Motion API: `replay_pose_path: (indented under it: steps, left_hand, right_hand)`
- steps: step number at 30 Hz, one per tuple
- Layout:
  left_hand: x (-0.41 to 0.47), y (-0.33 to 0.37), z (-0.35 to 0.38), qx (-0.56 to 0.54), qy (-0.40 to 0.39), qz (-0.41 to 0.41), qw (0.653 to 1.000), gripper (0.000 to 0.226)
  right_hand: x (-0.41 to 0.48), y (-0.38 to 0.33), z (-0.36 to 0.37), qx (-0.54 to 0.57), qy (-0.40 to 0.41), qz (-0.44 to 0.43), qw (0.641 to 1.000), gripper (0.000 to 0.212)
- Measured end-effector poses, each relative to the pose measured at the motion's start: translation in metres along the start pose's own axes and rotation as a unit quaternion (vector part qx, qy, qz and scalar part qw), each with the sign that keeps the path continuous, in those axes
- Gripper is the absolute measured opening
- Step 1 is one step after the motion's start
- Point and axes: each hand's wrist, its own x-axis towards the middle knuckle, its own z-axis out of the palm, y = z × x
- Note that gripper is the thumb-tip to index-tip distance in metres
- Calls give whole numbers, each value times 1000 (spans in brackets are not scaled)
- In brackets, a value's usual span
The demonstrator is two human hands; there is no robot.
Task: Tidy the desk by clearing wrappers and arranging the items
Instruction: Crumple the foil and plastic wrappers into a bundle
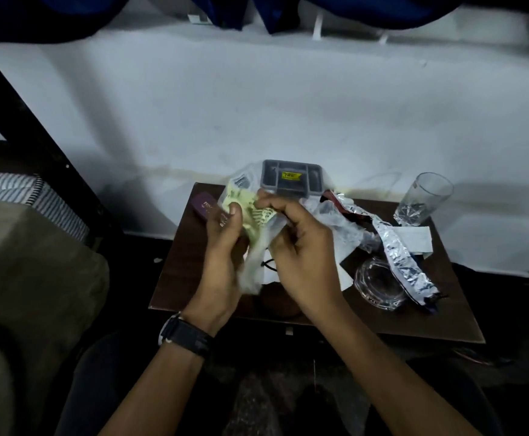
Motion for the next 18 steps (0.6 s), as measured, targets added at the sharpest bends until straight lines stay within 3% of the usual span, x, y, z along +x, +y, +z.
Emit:
replay_pose_path:
  steps: [2, 5, 7, 11, 13, 15, 16, 18]
  left_hand:
    - [-1, 0, 7, -24, 22, 16, 999, 69]
    - [2, -4, 12, 0, 119, 38, 992, 71]
    - [4, -7, 11, 33, 145, 50, 988, 80]
    - [17, -10, 1, 128, 164, 93, 974, 91]
    - [26, -11, -3, 119, 190, 87, 971, 76]
    - [29, -12, -1, 64, 192, 35, 979, 36]
    - [25, -10, 3, 14, 175, -3, 984, 28]
    - [21, -13, 6, -12, 160, -85, 983, 53]
  right_hand:
    - [-10, -1, 8, 67, -22, 78, 994, 44]
    - [-26, 2, 15, 136, -22, 168, 976, 45]
    - [-37, 3, 17, 142, -19, 203, 969, 46]
    - [-65, 3, 14, 19, 4, 155, 988, 42]
    - [-72, 7, 2, -36, -15, 99, 994, 52]
    - [-74, 13, -6, -106, -74, 32, 991, 58]
    - [-72, 16, -6, -127, -86, 11, 988, 56]
    - [-66, 22, -5, -125, -48, 8, 991, 45]
